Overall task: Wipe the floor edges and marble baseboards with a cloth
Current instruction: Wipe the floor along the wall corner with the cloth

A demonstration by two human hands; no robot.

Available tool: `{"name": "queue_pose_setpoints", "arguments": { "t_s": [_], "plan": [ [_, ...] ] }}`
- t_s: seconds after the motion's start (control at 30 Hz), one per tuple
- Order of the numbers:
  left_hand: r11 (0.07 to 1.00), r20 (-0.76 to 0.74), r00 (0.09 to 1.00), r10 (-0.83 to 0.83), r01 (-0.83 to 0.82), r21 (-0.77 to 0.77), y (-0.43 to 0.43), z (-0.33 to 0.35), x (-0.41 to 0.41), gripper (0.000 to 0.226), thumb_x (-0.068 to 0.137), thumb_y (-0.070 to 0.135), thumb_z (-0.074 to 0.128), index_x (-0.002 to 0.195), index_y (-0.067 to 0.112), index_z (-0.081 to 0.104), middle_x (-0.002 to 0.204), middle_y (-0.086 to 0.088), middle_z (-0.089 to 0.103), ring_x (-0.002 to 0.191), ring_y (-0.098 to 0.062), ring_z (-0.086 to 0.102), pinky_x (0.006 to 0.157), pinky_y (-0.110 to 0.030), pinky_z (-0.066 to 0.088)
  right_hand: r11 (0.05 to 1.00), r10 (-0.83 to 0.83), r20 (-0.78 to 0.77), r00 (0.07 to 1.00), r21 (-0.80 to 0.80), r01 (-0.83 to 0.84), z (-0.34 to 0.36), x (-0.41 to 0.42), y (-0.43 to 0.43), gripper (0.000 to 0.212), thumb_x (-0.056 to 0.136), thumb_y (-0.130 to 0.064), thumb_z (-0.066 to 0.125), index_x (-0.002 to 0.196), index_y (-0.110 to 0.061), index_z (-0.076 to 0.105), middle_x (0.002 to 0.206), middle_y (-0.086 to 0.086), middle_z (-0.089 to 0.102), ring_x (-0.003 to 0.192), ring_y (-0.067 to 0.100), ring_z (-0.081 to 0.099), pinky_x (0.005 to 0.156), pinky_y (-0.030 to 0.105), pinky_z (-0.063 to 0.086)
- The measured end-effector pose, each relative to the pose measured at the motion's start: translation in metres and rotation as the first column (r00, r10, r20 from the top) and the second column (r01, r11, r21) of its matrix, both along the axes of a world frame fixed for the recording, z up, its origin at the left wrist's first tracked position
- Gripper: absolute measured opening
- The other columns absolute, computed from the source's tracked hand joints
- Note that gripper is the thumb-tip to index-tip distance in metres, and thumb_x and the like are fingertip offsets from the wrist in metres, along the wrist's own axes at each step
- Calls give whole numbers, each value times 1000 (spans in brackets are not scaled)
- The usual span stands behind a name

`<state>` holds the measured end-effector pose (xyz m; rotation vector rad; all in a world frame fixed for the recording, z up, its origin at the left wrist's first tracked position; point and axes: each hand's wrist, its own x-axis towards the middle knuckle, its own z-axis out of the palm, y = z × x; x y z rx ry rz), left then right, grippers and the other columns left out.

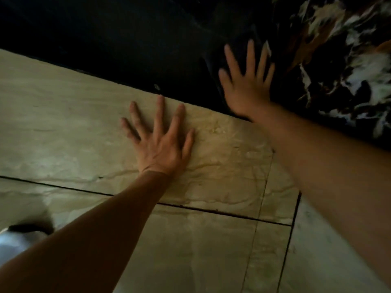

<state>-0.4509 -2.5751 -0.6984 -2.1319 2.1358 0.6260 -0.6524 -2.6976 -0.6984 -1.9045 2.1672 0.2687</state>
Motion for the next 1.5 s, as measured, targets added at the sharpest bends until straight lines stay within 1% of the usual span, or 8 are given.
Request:
{"name": "queue_pose_setpoints", "arguments": {
  "t_s": [0.17, 0.3, 0.47, 0.73, 0.83, 1.03, 1.23, 1.5],
  "plan": [
    [1000, 12, 1000, -14, 14, -15, 1, 1, 1, 78, 89, 79, 15, 157, 43, -1, 168, -2, -13, 146, -53, -19, 114, -72, -10, 999, 33, 15, 999, -19, -33, 3, -5, -46, 59, 97, -63, 9, 153, -47, -3, 167, 6, -11, 152, 35, -13, 119, 60, -3],
    [1000, 48, 999, -15, 14, 16, 1, 4, 0, 79, 88, 80, 11, 156, 43, -9, 167, -2, -19, 146, -52, -22, 114, -72, -8, 998, -7, 20, 1000, -70, 8, 6, 15, 86, 58, 100, -60, 14, 155, -44, 1, 167, 7, -5, 152, 36, -10, 119, 61, 7],
    [1000, 65, 998, -19, 18, 12, 4, 0, 0, 78, 89, 78, 12, 156, 43, -9, 167, -2, -16, 147, -51, -21, 114, -73, -5, 991, -100, 51, 994, 95, 95, 20, 35, 220, 60, 100, -60, 18, 156, -42, 3, 166, 11, -8, 151, 40, -11, 117, 66, 8],
    [999, 31, 999, -6, 8, -46, 0, -1, -4, 75, 90, 76, 13, 157, 42, 6, 169, -2, -7, 147, -52, -18, 114, -72, -9, 989, -146, 76, 986, 22, 145, -3, 7, -67, 62, 96, -65, 14, 152, -48, -6, 165, 8, -17, 149, 42, -19, 116, 64, -8],
    [999, 32, 999, -16, 17, -27, 1, -1, -2, 75, 90, 76, 11, 156, 43, -1, 168, -1, -12, 147, -51, -20, 114, -72, -9, 997, -73, 39, 997, -8, 73, 0, -5, -89, 65, 94, -68, 14, 154, -46, -1, 166, 10, -9, 150, 41, -13, 118, 61, -6],
    [999, 54, 998, -11, 12, -31, 3, 2, -3, 76, 90, 77, 10, 156, 43, -3, 168, -2, -13, 147, -51, -20, 115, -72, -7, 986, -77, 31, 997, -147, 81, 0, 20, 91, 60, 98, -63, 14, 154, -46, 4, 167, 6, -2, 152, 36, -6, 119, 62, 7],
    [997, 10, 998, -57, 58, -59, 4, -2, 4, 76, 90, 78, 7, 156, 42, -5, 168, -3, -12, 147, -52, -19, 113, -74, -4, 979, -204, 49, 978, 36, 202, 19, 61, 309, 62, 97, -61, 23, 155, -42, 11, 167, 10, 3, 152, 39, 3, 113, 66, 21],
    [997, 39, 999, -5, 7, -75, 6, -10, -2, 77, 85, 80, -1, 155, 46, -7, 168, 0, -15, 147, -48, -24, 115, -70, -5, 992, -101, 111, 989, -65, 109, -1, 43, -30, 61, 96, -63, 16, 153, -49, -1, 167, 5, -10, 151, 36, -15, 119, 59, -6]
  ]
}}
